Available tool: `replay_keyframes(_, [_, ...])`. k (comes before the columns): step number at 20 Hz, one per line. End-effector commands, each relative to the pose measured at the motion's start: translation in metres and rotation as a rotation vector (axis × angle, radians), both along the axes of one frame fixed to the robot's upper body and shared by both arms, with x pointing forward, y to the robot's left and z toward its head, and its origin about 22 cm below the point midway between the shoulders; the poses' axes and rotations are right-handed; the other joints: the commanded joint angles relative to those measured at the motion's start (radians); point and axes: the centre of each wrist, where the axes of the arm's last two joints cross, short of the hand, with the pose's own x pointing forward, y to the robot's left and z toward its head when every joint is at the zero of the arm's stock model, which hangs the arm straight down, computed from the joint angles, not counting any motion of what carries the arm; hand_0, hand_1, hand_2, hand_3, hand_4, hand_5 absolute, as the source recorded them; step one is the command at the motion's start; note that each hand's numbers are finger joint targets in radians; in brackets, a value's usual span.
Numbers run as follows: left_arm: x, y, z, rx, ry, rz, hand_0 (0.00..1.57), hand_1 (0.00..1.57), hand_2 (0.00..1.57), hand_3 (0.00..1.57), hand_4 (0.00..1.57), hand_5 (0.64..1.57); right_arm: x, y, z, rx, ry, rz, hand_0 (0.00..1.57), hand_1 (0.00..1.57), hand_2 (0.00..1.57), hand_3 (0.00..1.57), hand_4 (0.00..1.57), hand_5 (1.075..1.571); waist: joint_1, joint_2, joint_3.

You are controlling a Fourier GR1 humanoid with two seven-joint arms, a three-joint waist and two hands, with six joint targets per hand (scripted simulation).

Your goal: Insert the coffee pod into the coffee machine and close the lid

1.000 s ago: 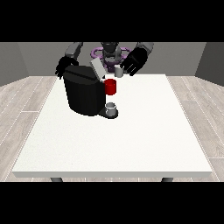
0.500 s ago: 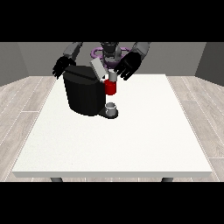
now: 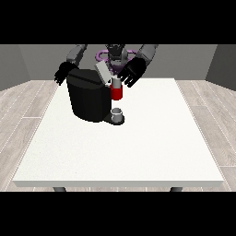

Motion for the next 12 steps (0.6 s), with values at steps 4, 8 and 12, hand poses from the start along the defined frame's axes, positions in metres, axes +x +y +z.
replay_keyframes(4, [0.002, -0.005, -0.01, 0.004, -0.007, -0.015, 1.2, 1.2, 1.27, 1.2, 0.5, 1.571, -0.001, 0.004, 0.005, 0.02, -0.009, 0.007, 0.0, 0.0, 0.0, 0.0, 0.51, 1.571, -0.009, 0.007, -0.0002])
replay_keyframes(8, [0.003, -0.003, -0.002, -0.008, 0.005, 0.005, 1.19, 1.19, 1.27, 1.2, 0.51, 1.571, -0.003, 0.003, 0.0, 0.005, -0.012, 0.004, 0.0, 0.0, 0.0, 0.0, 0.48, 1.571, -0.003, 0.019, 0.0])
replay_keyframes(12, [0.003, -0.008, -0.008, 0.011, 0.009, -0.011, 1.19, 1.19, 1.25, 1.18, 0.49, 1.571, 0.007, 0.001, 0.017, 0.032, -0.045, -0.025, 0.0, 0.0, 0.0, 0.0, 0.45, 1.571, 0.011, 0.027, 0.0])
